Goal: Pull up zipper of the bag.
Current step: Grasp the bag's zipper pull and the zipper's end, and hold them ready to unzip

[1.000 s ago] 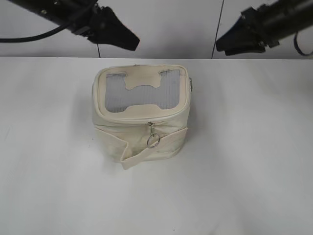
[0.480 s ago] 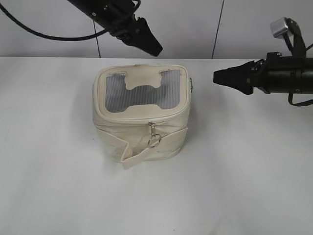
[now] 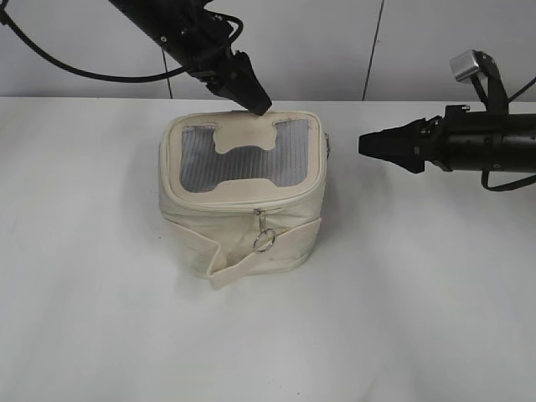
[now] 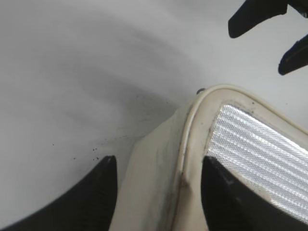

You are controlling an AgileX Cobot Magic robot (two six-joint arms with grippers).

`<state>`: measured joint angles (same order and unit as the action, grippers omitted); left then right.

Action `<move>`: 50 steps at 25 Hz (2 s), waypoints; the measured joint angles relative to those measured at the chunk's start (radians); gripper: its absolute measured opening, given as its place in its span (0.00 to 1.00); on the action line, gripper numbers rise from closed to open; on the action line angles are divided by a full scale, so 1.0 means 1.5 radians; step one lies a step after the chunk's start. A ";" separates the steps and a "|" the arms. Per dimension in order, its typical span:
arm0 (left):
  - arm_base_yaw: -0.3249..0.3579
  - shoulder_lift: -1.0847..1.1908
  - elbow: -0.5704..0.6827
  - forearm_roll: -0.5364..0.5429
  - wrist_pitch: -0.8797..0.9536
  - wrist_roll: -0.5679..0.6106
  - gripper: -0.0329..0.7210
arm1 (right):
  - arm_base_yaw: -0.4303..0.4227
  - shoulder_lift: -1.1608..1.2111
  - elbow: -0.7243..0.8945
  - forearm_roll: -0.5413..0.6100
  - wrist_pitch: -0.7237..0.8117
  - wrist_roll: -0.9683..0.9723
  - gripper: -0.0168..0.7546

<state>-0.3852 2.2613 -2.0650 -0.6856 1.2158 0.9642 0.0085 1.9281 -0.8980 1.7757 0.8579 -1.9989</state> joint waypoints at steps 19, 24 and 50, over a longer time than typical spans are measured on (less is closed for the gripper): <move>-0.044 0.010 0.002 0.081 0.004 -0.007 0.11 | 0.060 0.032 -0.032 -0.019 -0.036 -0.108 0.71; -0.044 0.010 0.002 0.081 0.004 -0.007 0.11 | 0.105 0.033 -0.032 0.015 -0.100 -0.147 0.71; -0.044 0.009 0.002 0.082 0.004 -0.008 0.11 | 0.152 0.101 -0.109 0.032 -0.135 -0.171 0.29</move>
<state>-0.4519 2.2748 -2.0627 -0.5633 1.2224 0.9523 0.2365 2.0790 -1.0618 1.8241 0.6547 -2.2561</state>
